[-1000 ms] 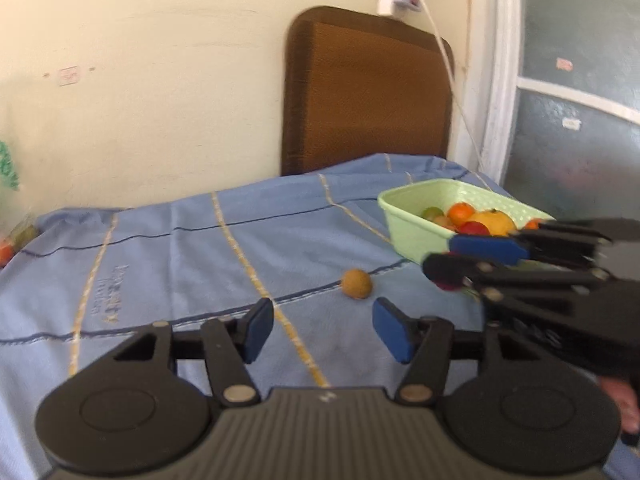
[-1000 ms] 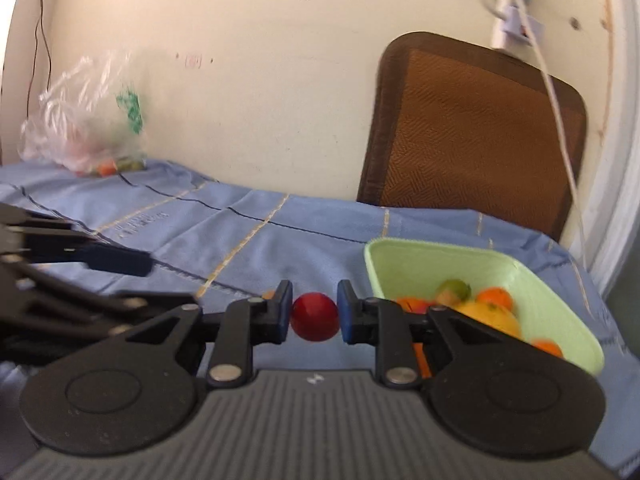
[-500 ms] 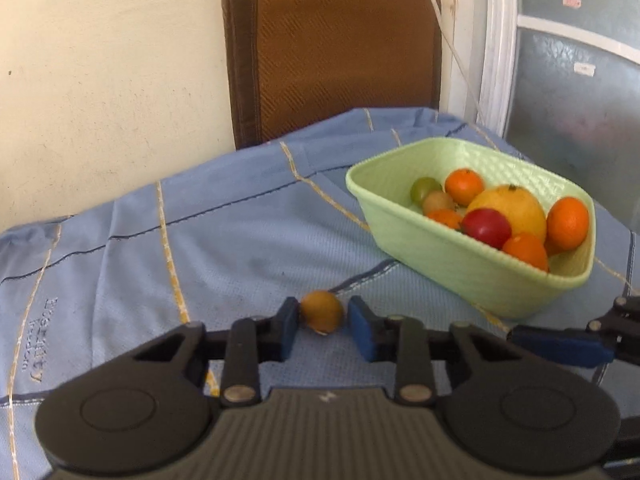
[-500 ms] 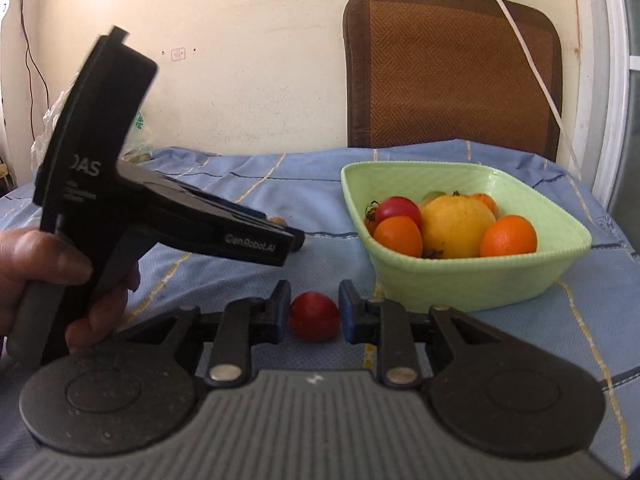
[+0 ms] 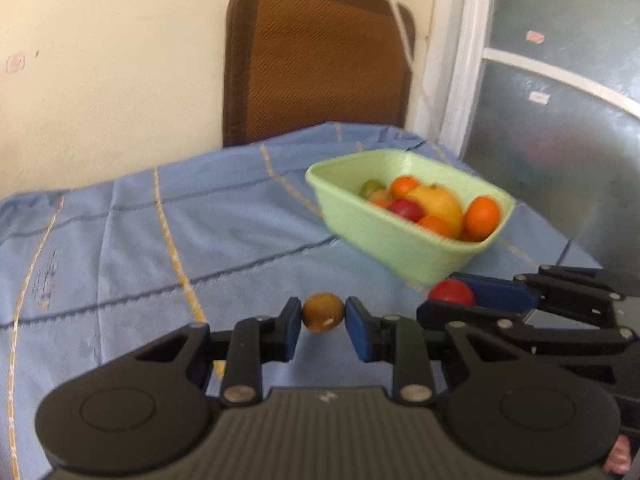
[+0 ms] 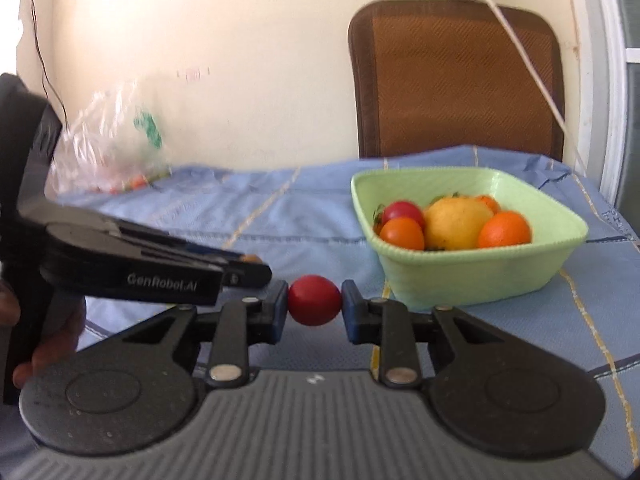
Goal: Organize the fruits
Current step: 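Carry the kiwi and cherry tomato over the bowl and open both grippers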
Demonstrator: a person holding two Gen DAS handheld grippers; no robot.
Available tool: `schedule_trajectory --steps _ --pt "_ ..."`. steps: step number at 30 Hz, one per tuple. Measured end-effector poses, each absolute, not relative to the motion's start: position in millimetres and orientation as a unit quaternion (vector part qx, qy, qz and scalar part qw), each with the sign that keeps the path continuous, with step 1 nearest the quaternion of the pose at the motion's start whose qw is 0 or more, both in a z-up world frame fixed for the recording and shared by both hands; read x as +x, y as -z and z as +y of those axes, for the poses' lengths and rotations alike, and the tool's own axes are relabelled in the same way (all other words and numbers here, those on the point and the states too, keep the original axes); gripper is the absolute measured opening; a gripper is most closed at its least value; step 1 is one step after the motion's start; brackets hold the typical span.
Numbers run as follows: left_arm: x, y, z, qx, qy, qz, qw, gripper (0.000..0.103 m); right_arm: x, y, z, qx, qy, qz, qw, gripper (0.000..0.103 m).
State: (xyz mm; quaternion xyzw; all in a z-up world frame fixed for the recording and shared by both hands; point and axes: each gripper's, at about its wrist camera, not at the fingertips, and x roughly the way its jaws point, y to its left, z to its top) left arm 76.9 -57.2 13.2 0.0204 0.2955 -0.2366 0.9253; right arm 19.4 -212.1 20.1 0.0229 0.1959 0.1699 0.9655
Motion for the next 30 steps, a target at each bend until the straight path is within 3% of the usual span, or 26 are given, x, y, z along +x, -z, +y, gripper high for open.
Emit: schedule_trajectory --steps 6,17,19,24,30 --pt "98 -60 -95 -0.005 0.283 0.255 0.925 0.025 24 -39 -251 0.057 -0.092 0.123 0.986 0.031" --pt "176 -48 -172 -0.006 0.303 0.301 0.904 0.028 79 -30 -308 0.124 -0.056 0.151 0.979 0.033" --pt "178 -48 -168 -0.022 0.305 0.305 0.902 0.028 82 -27 -311 0.134 -0.052 0.157 0.977 0.034" --pt "148 -58 -128 -0.029 0.303 0.262 0.916 0.042 72 -30 -324 0.169 -0.041 0.134 0.976 0.035" --pt "103 -38 -92 0.019 0.287 0.259 0.922 0.042 66 -30 -330 0.19 -0.03 0.12 0.974 0.035"
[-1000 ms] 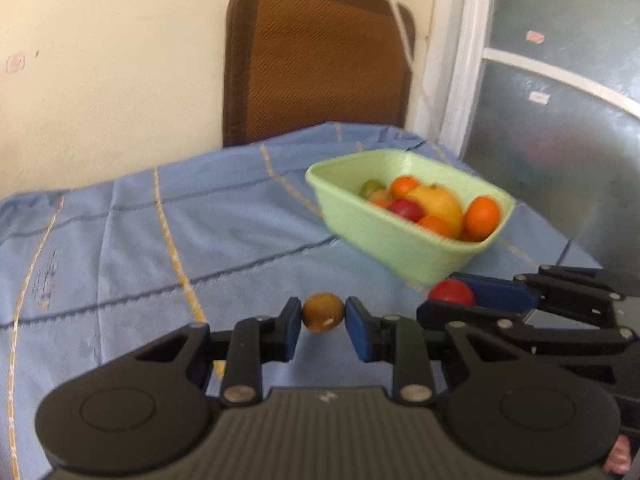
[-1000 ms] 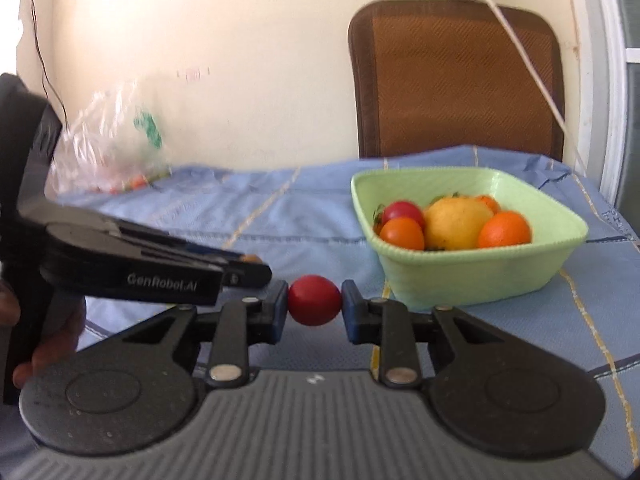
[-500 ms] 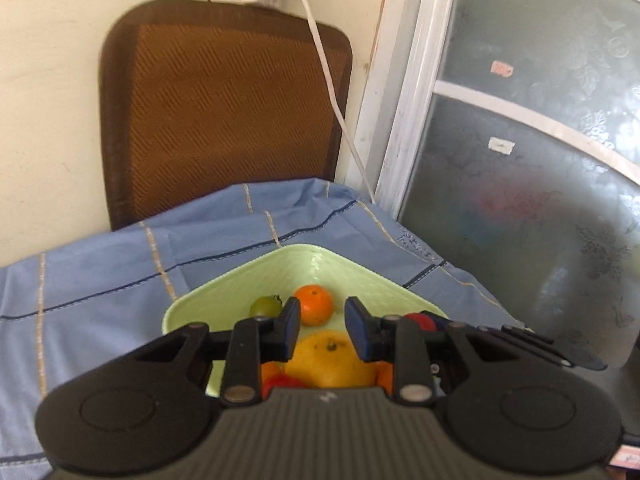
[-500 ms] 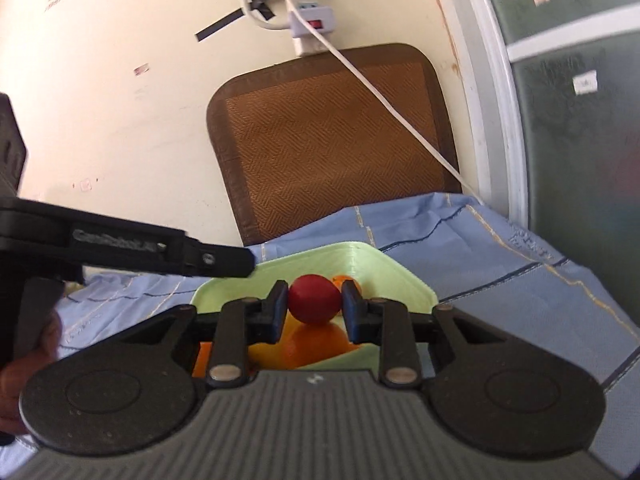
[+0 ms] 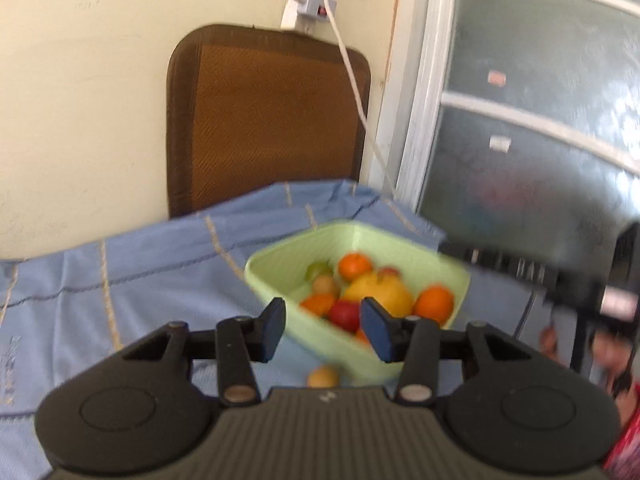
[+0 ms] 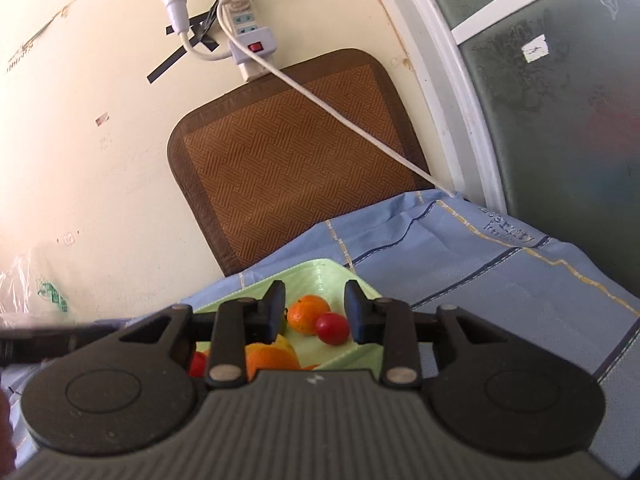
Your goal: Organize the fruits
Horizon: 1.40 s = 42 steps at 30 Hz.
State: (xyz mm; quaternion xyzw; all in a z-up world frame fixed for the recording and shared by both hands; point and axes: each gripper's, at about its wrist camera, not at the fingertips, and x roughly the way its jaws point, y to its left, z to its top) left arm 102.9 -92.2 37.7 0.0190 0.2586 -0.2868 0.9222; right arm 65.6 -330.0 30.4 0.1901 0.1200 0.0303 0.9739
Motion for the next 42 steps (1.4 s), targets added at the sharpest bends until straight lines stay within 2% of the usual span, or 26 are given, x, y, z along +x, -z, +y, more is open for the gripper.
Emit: schedule_trajectory --steps 7,8,9,17,23,25,27,31,37,42 --pt "115 1 -113 0.052 0.294 0.315 0.901 0.041 63 -30 -331 0.19 -0.016 0.113 0.975 0.035" --pt "118 5 -116 0.056 0.294 0.322 0.898 0.035 63 -30 -331 0.189 -0.014 0.113 0.975 0.035" --pt "120 7 -117 0.057 0.291 0.327 0.898 0.024 63 -29 -331 0.188 -0.013 0.113 0.976 0.035" --pt "107 -32 -91 0.01 0.294 0.285 0.912 0.024 60 -30 -325 0.171 -0.027 0.107 0.979 0.035" --pt "145 -52 -138 0.02 0.318 0.272 0.908 0.025 63 -29 -320 0.15 -0.029 0.116 0.981 0.035" --pt "157 -47 -156 0.033 0.31 0.279 0.908 0.029 64 -28 -320 0.149 -0.027 0.119 0.981 0.035" --pt "163 -43 -169 0.037 0.299 0.279 0.912 0.054 65 -28 -321 0.149 -0.026 0.12 0.981 0.035" --pt "155 -48 -159 0.015 0.287 0.27 0.919 0.055 66 -28 -323 0.155 -0.027 0.12 0.98 0.035" --pt "111 -61 -103 -0.014 0.216 0.256 0.942 0.062 64 -27 -323 0.153 -0.017 0.118 0.981 0.035" --pt "71 -56 -78 0.009 0.123 0.274 0.954 0.063 48 -28 -318 0.171 0.01 0.114 0.979 0.035"
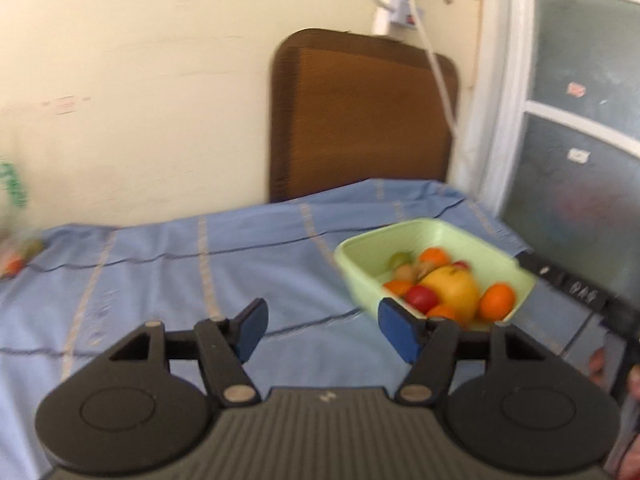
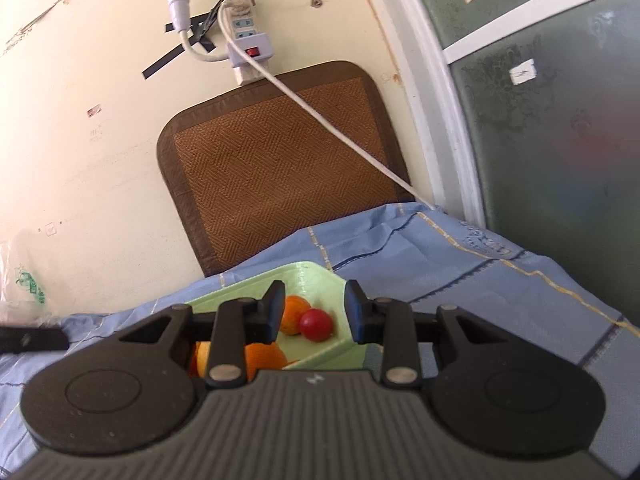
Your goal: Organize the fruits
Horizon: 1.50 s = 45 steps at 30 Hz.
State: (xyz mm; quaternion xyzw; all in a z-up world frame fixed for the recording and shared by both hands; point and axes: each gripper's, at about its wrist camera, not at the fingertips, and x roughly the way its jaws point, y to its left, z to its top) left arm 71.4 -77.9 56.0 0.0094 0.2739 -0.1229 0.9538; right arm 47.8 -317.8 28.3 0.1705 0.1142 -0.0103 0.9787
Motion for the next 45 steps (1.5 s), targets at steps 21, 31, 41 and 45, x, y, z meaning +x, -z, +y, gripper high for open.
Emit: schedule_trajectory --steps 21,31,41,45 --pt "24 -11 -32 0.001 0.072 0.291 0.954 0.102 5 -3 -247 0.229 0.01 0.248 0.941 0.037" --pt "53 4 -33 0.012 0.117 0.293 0.949 0.103 9 -2 -235 0.184 0.031 0.249 0.95 0.051" --pt "35 3 -43 0.051 0.129 0.262 0.955 0.103 11 -3 -228 0.166 0.023 0.252 0.953 0.062" --pt "36 3 -41 0.047 0.109 0.26 0.958 0.103 11 -3 -229 0.169 0.007 0.253 0.952 0.067"
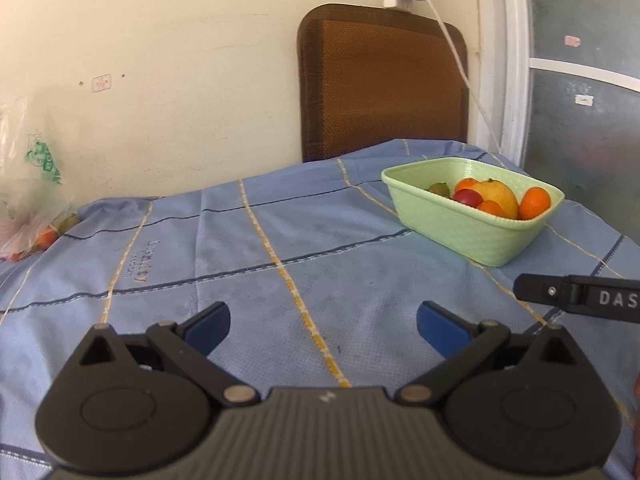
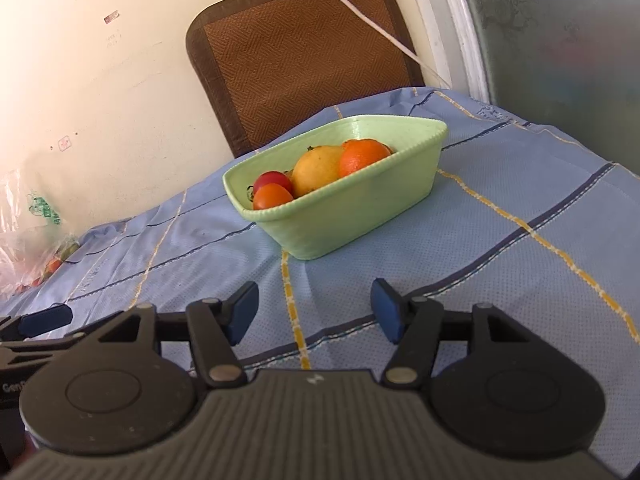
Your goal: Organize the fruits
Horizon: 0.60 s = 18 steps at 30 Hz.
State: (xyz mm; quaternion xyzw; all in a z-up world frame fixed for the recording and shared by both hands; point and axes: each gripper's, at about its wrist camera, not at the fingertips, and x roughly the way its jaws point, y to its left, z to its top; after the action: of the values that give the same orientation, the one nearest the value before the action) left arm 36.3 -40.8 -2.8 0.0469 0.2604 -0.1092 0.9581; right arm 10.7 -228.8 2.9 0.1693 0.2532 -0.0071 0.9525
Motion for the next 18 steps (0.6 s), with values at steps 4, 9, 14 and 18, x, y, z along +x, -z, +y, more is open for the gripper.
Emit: schedule_trajectory --steps 4,9,14,18 --pt "42 4 -40 0.052 0.082 0.274 0.957 0.103 10 -4 -228 0.171 -0.021 0.256 0.951 0.075" --pt "44 6 -40 0.054 0.045 0.281 0.957 0.103 9 -4 -223 0.164 -0.04 0.259 0.951 0.078" --pt "42 7 -45 0.075 0.026 0.281 0.956 0.103 7 -4 -225 0.175 -0.055 0.258 0.949 0.08" --pt "40 8 -50 0.095 0.025 0.281 0.955 0.103 6 -4 -230 0.194 -0.062 0.256 0.945 0.08"
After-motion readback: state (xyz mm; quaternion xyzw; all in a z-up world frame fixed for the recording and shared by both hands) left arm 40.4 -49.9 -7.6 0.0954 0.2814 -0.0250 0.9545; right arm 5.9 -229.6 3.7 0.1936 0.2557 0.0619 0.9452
